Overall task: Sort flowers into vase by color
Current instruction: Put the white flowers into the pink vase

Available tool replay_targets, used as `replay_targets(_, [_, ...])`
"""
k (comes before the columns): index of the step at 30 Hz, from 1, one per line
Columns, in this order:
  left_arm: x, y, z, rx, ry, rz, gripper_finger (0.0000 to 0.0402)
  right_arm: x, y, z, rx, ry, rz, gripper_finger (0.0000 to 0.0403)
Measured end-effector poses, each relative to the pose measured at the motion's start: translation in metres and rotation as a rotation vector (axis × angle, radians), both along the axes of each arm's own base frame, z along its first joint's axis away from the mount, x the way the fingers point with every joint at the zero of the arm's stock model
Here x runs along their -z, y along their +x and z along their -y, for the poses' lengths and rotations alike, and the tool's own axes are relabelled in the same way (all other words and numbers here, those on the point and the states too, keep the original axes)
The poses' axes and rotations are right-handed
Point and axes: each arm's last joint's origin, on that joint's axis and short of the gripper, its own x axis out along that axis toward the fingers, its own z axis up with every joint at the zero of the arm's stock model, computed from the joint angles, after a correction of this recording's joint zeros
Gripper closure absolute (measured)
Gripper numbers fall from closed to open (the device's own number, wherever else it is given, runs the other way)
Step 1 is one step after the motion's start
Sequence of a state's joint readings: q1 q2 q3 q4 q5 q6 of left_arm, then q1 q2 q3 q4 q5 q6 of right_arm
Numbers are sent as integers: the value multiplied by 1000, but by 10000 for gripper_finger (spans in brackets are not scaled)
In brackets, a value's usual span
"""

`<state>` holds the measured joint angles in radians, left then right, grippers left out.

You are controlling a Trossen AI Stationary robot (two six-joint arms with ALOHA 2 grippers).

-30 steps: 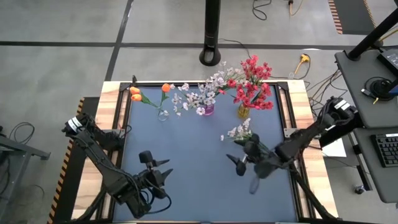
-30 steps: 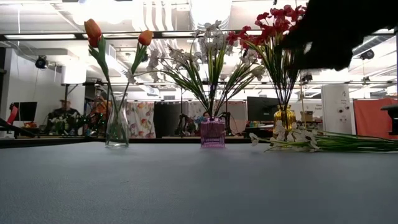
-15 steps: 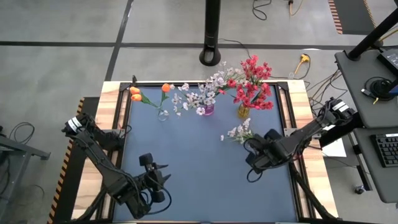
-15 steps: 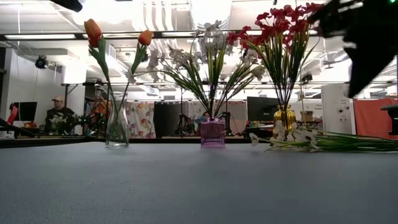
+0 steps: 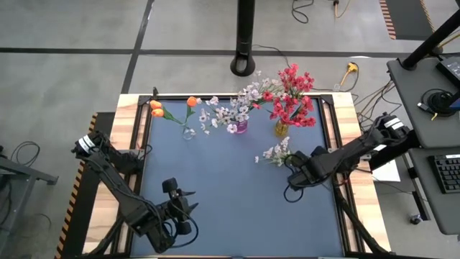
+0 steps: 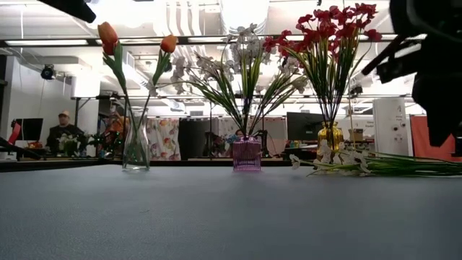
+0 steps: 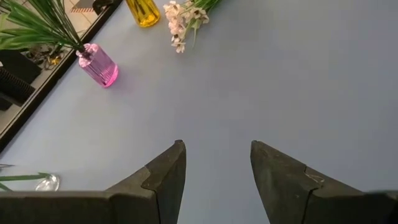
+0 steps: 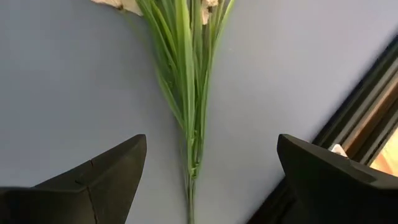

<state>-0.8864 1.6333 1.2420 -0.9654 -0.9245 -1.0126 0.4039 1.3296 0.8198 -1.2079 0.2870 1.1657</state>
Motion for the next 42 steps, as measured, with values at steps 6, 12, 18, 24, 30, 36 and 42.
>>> replay_targets(6, [6,-1,-1,0,-1,1,238,10,4,8,-25,35,18,49])
replay_targets(12, [6,0,0,0,-3,4,238,12,4,11,-34,44,9,49])
replay_targets(18, [6,0,-1,0,5,9,238,18,3,12,-38,47,17,49])
replay_targets(24, [5,0,0,0,2,13,238,29,-2,13,-37,51,17,49])
replay_targets(30, [5,1,-1,-3,27,32,238,41,-2,13,-35,83,71,78])
replay_targets(36, [5,1,-2,-6,31,35,238,49,-1,12,-29,106,138,146])
replay_targets(42, [5,1,-2,-7,30,35,238,50,0,12,-4,114,158,239])
